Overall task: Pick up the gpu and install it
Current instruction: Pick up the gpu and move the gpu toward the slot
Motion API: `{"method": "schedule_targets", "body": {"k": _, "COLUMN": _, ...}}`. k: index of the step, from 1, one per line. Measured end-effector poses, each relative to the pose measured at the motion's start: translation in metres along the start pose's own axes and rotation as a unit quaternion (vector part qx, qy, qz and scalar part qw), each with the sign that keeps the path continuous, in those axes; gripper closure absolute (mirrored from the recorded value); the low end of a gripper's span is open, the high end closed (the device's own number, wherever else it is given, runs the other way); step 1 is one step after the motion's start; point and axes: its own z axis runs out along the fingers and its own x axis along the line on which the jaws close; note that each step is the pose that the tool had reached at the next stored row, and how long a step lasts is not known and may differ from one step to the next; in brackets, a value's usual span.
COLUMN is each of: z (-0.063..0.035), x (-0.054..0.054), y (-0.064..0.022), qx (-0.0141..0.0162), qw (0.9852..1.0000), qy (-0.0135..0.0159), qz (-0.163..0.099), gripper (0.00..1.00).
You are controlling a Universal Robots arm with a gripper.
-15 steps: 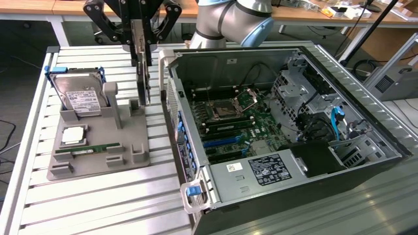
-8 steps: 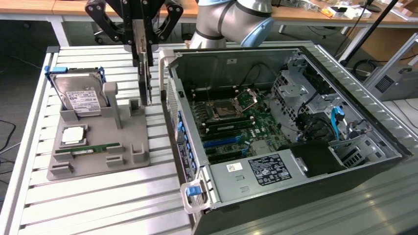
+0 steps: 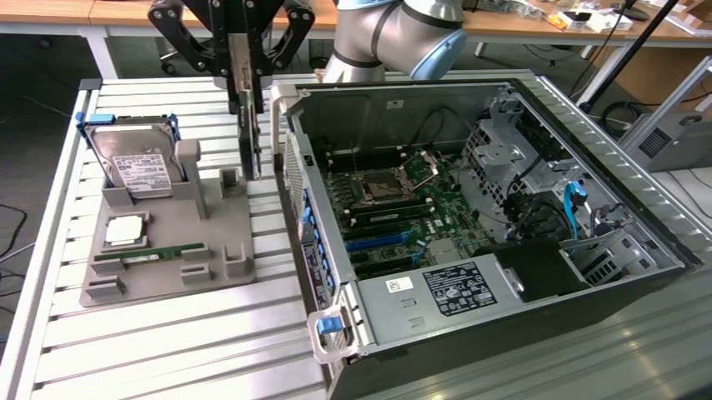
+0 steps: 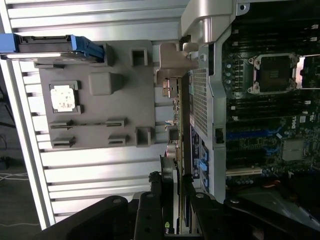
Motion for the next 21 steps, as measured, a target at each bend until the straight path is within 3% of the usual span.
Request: {"method": "schedule_targets", "body": {"k": 21, "z": 0.0001, "x": -0.0045, "y": 0.0003, "qx": 0.0099, "qw": 1.0, "qy": -0.0007, "qz": 0.0, "gripper": 0.73}}
